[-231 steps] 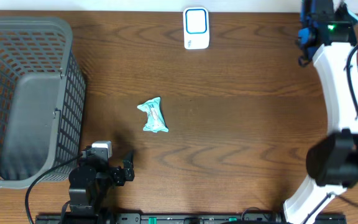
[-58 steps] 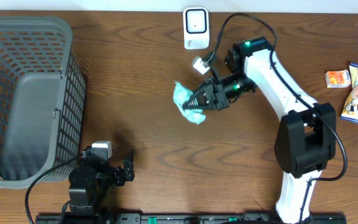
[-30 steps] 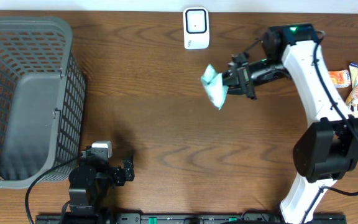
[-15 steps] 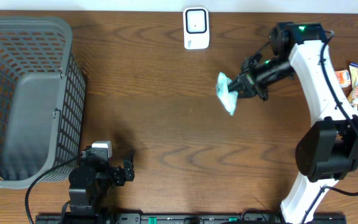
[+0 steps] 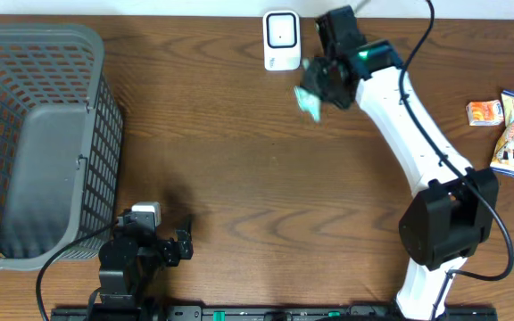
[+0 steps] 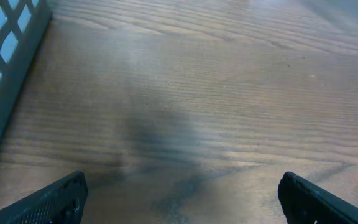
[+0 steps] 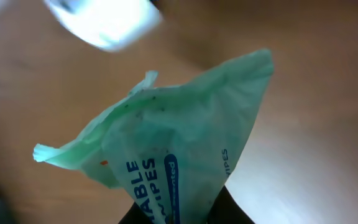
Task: Scan the item barcode
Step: 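Hold the wipes pack over the white scanner, then carry the wipes pack right and drop it beside the other items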
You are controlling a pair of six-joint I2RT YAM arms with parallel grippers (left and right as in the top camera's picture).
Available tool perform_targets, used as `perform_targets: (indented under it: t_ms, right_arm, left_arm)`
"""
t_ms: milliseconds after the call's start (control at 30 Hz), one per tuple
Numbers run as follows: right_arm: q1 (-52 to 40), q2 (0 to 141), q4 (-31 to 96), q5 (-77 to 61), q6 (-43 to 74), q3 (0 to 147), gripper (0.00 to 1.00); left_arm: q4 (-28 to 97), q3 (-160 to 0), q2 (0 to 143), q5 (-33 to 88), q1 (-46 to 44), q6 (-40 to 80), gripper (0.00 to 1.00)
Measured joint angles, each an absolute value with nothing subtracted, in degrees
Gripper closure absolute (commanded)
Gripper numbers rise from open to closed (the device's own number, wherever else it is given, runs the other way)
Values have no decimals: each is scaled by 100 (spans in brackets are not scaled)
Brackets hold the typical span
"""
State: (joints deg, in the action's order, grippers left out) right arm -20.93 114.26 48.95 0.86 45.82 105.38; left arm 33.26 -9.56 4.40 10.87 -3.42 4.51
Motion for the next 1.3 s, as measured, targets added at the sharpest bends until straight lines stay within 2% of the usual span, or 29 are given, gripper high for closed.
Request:
perform_targets:
  t_ms: [267, 467, 700, 1033, 1167, 1300]
  right_arm:
    - [-2152, 11869, 2121, 475, 4639, 10595, 99]
    - [-2145, 12737, 1243, 537, 4807, 10659, 99]
    - [-2145, 13642, 1232, 663, 4901, 11314, 99]
    - [-2145, 13692, 888, 967, 4967, 11782, 99]
    - [-2119, 13690, 1684, 1026, 5083, 11813, 99]
    - [-1981, 13581, 3094, 1332, 5181, 11810, 99]
  left_arm:
    - [3323, -956, 440, 1085, -342, 451, 2]
    - [3326, -956, 440, 1087, -342, 451, 2]
    - [3326, -956, 440, 1087, -342, 451, 2]
    - [3326, -956, 440, 1087, -342, 451, 2]
    - [3326, -956, 440, 1087, -342, 451, 2]
    - [3326, -956, 440, 1087, -342, 454, 2]
